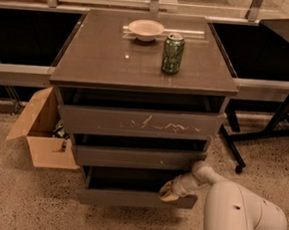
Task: Open bottom drawer
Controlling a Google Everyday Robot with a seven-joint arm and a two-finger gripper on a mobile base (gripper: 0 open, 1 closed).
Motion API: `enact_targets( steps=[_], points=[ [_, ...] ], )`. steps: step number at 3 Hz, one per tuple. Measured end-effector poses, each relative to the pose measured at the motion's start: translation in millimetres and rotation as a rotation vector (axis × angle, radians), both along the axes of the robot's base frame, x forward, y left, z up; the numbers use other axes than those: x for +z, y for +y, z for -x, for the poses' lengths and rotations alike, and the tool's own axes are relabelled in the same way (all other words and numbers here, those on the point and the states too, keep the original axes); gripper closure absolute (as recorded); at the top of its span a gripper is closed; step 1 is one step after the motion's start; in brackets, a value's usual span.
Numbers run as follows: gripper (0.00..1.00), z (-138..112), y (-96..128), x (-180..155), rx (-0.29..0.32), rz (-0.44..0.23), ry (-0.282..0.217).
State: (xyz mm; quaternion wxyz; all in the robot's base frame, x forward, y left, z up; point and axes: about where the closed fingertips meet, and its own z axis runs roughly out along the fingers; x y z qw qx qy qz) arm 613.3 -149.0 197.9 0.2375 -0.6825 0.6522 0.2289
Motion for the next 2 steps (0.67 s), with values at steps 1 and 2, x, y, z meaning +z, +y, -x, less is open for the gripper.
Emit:
enact_targets(
  steps=[1,2],
  points=[
    [1.0,24.4,9.1,8.6,0.024,-0.031,0.015],
    [0.88,32.1,11.9,10.2,0.031,-0.041,0.02]
  ],
)
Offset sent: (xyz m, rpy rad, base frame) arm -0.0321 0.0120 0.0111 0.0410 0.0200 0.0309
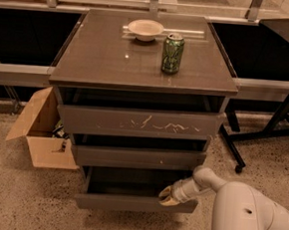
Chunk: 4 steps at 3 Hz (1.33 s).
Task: Open bottom drawer
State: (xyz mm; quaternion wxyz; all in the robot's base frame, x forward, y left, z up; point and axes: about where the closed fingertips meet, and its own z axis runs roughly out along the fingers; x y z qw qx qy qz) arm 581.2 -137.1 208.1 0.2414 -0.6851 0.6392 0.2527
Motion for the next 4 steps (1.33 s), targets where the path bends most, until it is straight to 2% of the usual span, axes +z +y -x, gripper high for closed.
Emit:
enact_targets(
  steps=[2,4],
  points=[
    [0.41,0.1,0.1,-0.1,0.0,0.0,0.0],
    [0.0,5.9,1.3,-2.4,0.006,-0.007,0.007]
  ],
)
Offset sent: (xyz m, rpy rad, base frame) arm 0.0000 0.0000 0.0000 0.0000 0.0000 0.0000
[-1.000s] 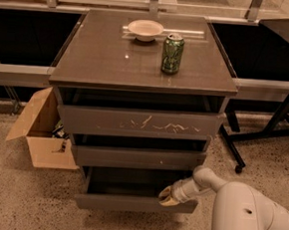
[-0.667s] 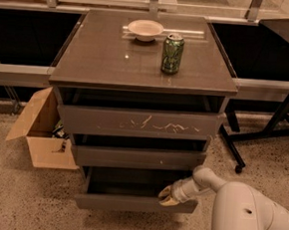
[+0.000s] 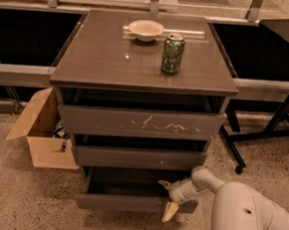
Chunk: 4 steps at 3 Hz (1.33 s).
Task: Open bottom drawer
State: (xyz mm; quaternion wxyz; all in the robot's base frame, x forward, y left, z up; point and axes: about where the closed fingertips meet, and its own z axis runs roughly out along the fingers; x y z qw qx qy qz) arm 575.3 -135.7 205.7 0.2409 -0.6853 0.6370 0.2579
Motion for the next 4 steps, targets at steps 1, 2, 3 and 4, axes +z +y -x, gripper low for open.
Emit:
enact_targets(
  steps=[1,2,3,4],
  points=[
    [0.0,17,3,-6,0.016,-0.02,0.018],
    [0.06,39,3,-11,0.027,-0.044,0.047],
    [0.25,57,2,-10,0.042,-0.054,0.069],
    [0.47,69,2,-7,0.055,-0.067,0.08]
  ],
)
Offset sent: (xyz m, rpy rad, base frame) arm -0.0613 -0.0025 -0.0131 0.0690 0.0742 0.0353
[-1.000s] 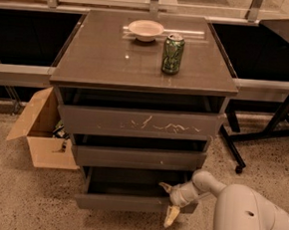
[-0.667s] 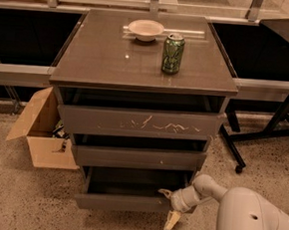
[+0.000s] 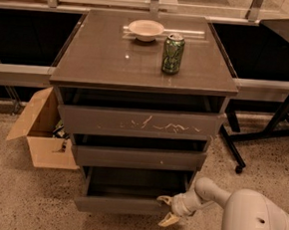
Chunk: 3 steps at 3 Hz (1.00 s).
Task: Open bottom drawer
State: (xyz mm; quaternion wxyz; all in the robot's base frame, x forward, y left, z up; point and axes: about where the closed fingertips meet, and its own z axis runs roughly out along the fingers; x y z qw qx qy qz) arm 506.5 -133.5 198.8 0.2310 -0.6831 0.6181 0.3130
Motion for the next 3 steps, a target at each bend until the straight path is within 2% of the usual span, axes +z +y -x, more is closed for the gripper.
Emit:
enact_targets(
  steps=[2,3],
  points=[
    [0.95,7.3,7.4,12.4,0.04,-0.042,-0.019],
    [1.0,7.3,7.8,13.9,0.042,-0.05,-0.023]
  ],
)
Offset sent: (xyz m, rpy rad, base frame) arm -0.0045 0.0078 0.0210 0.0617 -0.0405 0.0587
